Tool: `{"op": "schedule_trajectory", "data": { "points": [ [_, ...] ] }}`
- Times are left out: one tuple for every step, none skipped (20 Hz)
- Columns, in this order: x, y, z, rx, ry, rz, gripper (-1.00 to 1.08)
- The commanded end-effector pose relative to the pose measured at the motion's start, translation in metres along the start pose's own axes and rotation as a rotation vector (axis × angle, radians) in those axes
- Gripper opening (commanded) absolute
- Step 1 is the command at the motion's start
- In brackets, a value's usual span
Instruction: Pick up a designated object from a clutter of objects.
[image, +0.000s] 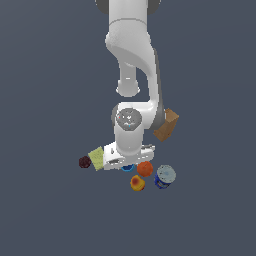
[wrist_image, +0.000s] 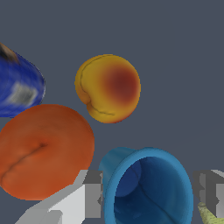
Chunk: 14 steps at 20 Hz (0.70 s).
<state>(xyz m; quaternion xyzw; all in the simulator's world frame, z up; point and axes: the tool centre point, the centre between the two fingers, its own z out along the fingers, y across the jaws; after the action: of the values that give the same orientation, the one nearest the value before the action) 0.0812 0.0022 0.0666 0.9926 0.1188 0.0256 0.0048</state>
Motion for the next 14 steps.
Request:
{"op": "schedule_trajectory", "data": {
  "points": [
    [0.0, 0.0, 0.0, 0.0, 0.001, 0.0, -1.0],
    [0.0, 0.0, 0.0, 0.0, 0.001, 0.0, -1.0],
    [0.0, 0.0, -0.001, 0.0, 0.001, 0.0, -1.0],
    [0.0, 0.001, -0.003, 0.0, 0.001, 0.0, -1.0],
    [-0.001, 0.002, -0.004, 0.0, 0.0, 0.0, -1.0],
    [-0.002, 0.003, -0.007, 0.0, 0.0, 0.0, -1.0],
    [-0.003, 0.004, -0.009, 0.0, -0.001, -0.001, -1.0],
    [-0.004, 0.006, -0.013, 0.0, -0.001, -0.001, -1.0],
    [-0.005, 0.008, -0.016, 0.001, -0.002, -0.001, -1.0],
    [-0.007, 0.01, -0.021, 0.001, -0.003, -0.001, -1.0],
    [-0.009, 0.012, -0.026, 0.001, -0.003, -0.001, -1.0],
    [-0.01, 0.015, -0.031, 0.002, -0.004, -0.001, -1.0],
    [-0.012, 0.018, -0.037, 0.002, -0.005, -0.002, -1.0],
    [-0.015, 0.021, -0.044, 0.003, -0.006, -0.002, -1.0]
  ]
}}
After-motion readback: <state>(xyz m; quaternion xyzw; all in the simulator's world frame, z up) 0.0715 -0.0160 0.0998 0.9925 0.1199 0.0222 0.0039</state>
